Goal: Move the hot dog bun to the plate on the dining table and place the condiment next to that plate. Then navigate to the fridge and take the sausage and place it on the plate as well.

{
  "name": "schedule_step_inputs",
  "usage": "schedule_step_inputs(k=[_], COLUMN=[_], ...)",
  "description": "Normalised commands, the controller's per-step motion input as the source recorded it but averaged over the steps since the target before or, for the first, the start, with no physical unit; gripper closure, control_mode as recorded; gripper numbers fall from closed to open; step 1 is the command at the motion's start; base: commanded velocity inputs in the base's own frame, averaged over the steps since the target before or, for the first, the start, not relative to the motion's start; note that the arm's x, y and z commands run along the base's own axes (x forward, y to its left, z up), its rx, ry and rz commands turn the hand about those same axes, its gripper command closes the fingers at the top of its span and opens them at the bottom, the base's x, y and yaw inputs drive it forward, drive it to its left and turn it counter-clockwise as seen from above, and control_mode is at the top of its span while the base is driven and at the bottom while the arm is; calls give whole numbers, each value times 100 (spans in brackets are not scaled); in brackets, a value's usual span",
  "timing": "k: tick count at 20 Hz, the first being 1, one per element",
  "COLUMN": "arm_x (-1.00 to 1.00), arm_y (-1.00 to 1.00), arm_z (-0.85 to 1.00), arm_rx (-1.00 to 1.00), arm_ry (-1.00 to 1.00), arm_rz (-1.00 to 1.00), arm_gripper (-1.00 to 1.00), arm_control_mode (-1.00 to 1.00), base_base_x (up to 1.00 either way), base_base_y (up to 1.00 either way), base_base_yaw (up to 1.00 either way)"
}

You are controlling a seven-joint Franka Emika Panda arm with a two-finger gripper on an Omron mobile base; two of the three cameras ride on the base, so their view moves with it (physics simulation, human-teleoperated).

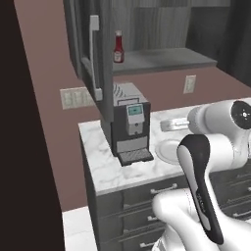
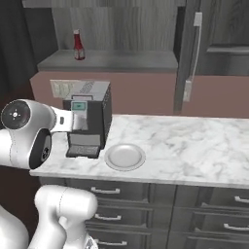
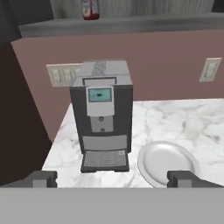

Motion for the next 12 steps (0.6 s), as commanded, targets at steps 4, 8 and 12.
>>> schedule_step_inputs(k=[4, 8, 12], arm_x=[0, 0, 0], arm_y=[0, 0, 0], arm_z=[0, 0, 0], arm_rx=[0, 0, 0], arm_ry=[0, 0, 0], arm_rz=[0, 0, 0], arm_gripper=[-100, -100, -100], arm_control_mode=[100, 100, 100], base_base_x=[48, 39, 49], base_base_y=[-28, -41, -29], base_base_yaw=[4, 2, 2])
